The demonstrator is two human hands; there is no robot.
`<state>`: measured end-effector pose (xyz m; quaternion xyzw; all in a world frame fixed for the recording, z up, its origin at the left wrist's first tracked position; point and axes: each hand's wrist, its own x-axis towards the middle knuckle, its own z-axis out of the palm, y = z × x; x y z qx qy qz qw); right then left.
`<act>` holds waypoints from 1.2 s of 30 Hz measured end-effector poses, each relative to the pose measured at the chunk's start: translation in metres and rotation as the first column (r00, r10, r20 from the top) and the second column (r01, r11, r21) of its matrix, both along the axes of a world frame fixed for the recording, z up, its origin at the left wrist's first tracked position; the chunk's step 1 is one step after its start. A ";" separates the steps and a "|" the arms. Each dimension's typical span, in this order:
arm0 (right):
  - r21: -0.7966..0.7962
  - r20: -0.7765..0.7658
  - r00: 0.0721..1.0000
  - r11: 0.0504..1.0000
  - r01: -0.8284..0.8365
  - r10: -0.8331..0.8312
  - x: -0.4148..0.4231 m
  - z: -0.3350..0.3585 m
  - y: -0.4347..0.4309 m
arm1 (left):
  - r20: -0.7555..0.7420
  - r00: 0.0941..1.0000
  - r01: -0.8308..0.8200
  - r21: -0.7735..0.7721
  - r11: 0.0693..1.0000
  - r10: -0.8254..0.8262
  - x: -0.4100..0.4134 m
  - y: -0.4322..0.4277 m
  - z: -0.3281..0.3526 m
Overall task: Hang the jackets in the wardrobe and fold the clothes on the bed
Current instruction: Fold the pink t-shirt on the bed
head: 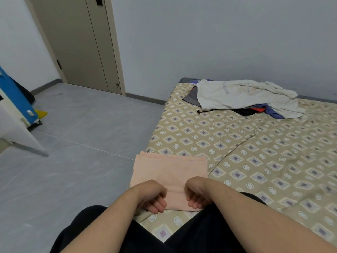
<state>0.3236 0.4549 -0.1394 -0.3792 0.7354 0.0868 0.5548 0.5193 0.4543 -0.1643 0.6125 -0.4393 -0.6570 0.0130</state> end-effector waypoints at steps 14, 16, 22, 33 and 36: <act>-0.385 -0.641 0.686 0.628 -0.676 0.345 -0.005 -0.046 -0.010 | 0.753 0.643 0.734 -0.555 0.391 -0.140 -0.017 -0.020 -0.042; -0.361 -0.664 0.666 0.634 -0.684 0.341 -0.007 -0.054 -0.010 | 0.764 0.638 0.729 -0.557 0.398 -0.100 -0.016 -0.025 -0.049; -0.436 -0.649 0.727 0.674 -0.597 0.224 -0.003 -0.075 -0.023 | 0.753 0.656 0.697 -0.578 0.423 -0.052 -0.017 -0.034 -0.062; -0.488 -0.636 0.760 0.693 -0.531 0.135 0.000 -0.088 -0.032 | 0.716 0.698 0.639 -0.637 0.431 0.023 -0.030 -0.052 -0.067; -0.522 -0.610 0.786 0.694 -0.496 0.102 0.001 -0.085 -0.033 | 0.669 0.733 0.544 -0.687 0.483 0.126 -0.027 -0.046 -0.061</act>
